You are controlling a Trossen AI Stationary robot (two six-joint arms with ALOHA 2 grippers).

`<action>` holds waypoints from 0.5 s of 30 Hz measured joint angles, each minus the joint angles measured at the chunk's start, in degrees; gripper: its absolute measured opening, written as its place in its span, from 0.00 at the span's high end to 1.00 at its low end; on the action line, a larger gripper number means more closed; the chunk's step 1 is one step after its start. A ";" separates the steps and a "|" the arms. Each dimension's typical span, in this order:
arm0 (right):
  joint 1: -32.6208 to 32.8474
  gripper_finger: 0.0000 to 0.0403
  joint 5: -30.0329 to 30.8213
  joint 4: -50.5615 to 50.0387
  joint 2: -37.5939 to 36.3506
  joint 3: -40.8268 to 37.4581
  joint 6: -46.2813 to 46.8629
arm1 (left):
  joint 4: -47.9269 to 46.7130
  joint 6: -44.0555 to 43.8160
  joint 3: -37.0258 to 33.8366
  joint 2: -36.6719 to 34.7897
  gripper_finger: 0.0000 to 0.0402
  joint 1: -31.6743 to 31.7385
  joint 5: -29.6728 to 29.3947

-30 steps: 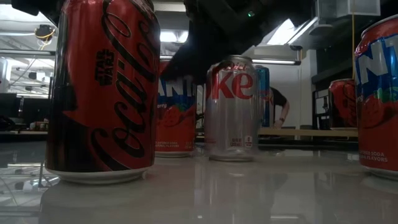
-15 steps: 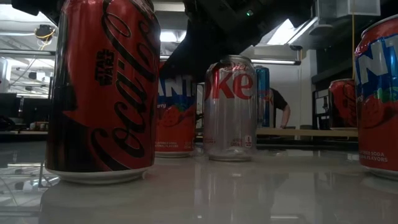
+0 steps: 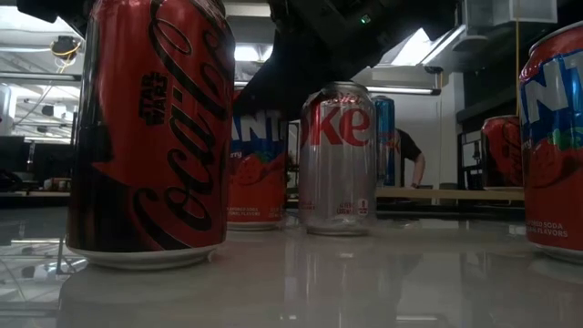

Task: Place canned beverage on shelf
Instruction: Put the orange can on the shelf

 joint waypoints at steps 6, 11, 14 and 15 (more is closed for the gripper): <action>0.00 0.30 -0.02 0.24 0.00 -0.04 -0.02 | -0.17 0.49 0.00 -0.17 0.04 0.00 -0.02; 0.00 0.30 -0.31 0.71 -0.58 -0.23 -0.40 | -4.36 0.48 0.02 -2.66 0.04 -0.02 0.16; 0.00 0.30 -0.84 0.54 -1.48 -0.31 -0.52 | -6.73 0.47 0.03 -5.21 0.04 -0.02 0.16; 0.00 0.30 -1.10 0.63 -1.94 -0.31 -0.50 | -7.44 0.47 0.02 -5.92 0.04 -0.02 0.17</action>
